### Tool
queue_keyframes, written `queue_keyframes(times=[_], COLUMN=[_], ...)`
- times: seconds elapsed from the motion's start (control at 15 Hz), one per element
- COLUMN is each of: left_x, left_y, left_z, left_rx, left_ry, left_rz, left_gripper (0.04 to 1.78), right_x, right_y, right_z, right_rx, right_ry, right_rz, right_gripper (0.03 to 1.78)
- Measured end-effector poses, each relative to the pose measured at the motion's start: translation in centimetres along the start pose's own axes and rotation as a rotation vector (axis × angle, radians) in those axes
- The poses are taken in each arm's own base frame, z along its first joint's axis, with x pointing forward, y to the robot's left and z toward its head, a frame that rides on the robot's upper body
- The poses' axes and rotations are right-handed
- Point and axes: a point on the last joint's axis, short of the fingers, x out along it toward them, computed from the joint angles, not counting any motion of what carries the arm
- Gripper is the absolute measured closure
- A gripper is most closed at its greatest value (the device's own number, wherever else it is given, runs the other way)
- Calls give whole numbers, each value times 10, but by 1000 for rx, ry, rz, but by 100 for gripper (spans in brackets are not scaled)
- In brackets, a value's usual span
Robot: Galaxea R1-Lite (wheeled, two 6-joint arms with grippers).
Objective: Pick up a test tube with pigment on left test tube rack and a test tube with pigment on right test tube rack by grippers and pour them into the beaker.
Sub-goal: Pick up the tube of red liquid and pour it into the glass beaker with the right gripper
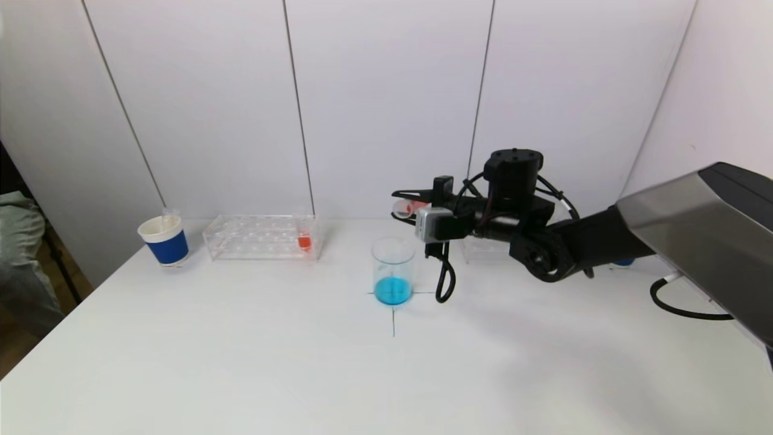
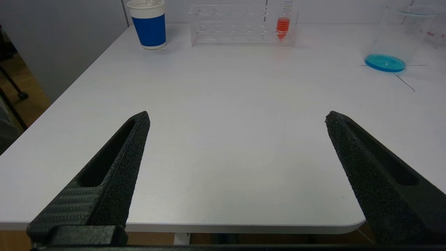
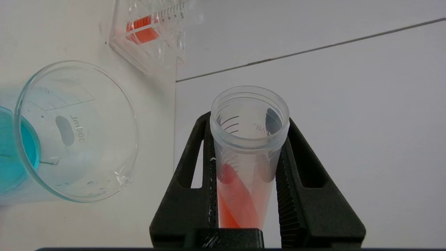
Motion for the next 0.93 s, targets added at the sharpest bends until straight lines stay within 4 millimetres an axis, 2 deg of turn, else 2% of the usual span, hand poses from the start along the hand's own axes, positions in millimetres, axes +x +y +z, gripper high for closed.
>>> queue_keyframes(times=[0.4, 0.93], left_x=[0, 0], left_y=[0, 0], left_z=[0, 0], left_rx=[0, 0], left_ry=[0, 0], left_rz=[0, 0], left_gripper=[6, 6], right_x=[3, 7], right_y=[10, 11], right_z=[-13, -10], right_rx=[-46, -132], right_ry=[53, 89], right_rz=[6, 6], right_gripper=[128, 128])
